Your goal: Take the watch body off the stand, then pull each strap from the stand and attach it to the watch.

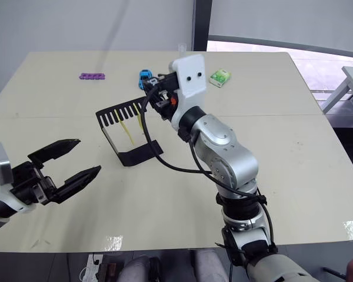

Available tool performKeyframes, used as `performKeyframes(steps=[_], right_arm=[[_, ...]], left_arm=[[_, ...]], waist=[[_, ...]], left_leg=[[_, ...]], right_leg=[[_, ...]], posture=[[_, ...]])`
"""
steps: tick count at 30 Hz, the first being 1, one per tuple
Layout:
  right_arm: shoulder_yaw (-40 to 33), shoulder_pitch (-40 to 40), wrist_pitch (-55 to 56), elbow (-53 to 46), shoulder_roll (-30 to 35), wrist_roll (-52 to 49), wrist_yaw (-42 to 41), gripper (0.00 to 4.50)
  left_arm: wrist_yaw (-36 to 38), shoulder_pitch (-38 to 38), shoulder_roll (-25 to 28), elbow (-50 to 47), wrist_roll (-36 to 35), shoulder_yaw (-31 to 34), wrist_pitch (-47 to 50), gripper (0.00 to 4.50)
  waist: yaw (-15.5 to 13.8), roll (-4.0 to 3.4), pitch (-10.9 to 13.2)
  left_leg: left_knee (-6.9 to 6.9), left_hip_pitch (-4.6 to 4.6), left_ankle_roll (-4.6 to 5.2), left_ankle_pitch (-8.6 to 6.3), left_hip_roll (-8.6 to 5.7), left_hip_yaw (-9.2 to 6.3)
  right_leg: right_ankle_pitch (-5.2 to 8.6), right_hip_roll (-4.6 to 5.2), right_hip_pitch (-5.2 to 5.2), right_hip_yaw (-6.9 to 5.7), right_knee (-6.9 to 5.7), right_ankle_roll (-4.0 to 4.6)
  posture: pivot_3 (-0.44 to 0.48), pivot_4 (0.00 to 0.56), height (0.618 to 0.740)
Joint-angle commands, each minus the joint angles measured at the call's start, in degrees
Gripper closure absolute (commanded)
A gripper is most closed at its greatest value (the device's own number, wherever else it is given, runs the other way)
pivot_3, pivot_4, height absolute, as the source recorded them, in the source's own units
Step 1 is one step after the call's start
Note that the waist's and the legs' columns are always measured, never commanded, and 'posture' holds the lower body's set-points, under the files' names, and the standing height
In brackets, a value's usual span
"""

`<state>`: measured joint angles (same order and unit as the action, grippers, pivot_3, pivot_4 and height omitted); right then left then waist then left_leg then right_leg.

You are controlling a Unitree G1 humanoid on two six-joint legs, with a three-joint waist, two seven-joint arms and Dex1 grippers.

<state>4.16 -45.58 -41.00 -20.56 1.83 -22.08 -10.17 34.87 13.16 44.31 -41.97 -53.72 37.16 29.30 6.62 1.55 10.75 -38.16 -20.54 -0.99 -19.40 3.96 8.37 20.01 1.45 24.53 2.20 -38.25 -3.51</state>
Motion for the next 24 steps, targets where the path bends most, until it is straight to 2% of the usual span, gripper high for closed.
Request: performKeyframes(steps=[1,6,12,15,18,24], right_arm=[[-4.3,0.9,4.5,-5.5,5.8,-0.7,-4.6,2.99],[-8.9,7.5,3.3,-10.7,11.9,-1.4,-3.9,2.99],[-11.1,24.2,8.3,-14.0,17.6,1.9,-5.4,2.99],[-11.3,32.0,13.0,-10.1,18.2,4.1,-6.4,2.99],[-10.6,36.4,17.3,-4.7,18.9,6.5,-7.5,2.99],[-12.0,37.5,17.2,5.6,17.0,6.3,-6.7,2.99]], left_arm=[[1.4,-1.3,0.7,-0.7,0.1,-0.4,-1.2,0.00],[3.7,-3.2,1.8,-0.3,-1.5,-2.6,-0.1,0.00],[8.1,-6.2,3.7,1.4,-0.4,-7.8,0.0,0.00],[8.8,-8.8,3.1,1.9,0.2,-10.9,-0.6,0.00],[10.6,-9.8,3.4,1.7,0.7,-13.4,-0.6,0.00],[11.6,-14.8,2.9,3.5,2.2,-18.1,-0.7,0.00]], waist=[[-0.2,0.00,0.0],[-0.5,0.11,-0.1],[-0.3,0.11,-0.1],[-0.4,0.12,-0.1],[-0.3,0.12,-0.1],[-0.5,0.12,-0.1]], left_leg=[[0.00,0.00,0.00,0.00,0.00,0.00],[0.01,-0.03,0.03,-0.01,-0.05,-0.05],[0.11,0.00,0.00,0.01,-0.03,0.01],[0.08,0.03,0.00,0.06,-0.06,0.03],[0.09,0.13,0.01,0.08,-0.11,0.10],[0.08,0.16,0.01,0.10,-0.11,0.12]], right_leg=[[0.00,0.00,0.01,-0.01,-0.01,0.00],[-0.01,0.03,-0.06,-0.02,0.11,-0.02],[-0.01,-0.02,-0.04,0.05,0.14,-0.01],[-0.01,-0.03,-0.05,0.08,0.08,-0.02],[-0.03,-0.03,-0.09,0.21,0.03,-0.07],[-0.04,-0.06,-0.09,0.25,0.00,-0.07]], posture=[[0.000,0.150,0.740],[0.000,0.150,0.740],[0.000,0.150,0.740],[0.000,0.150,0.740],[0.000,0.150,0.740],[0.000,0.150,0.740]])
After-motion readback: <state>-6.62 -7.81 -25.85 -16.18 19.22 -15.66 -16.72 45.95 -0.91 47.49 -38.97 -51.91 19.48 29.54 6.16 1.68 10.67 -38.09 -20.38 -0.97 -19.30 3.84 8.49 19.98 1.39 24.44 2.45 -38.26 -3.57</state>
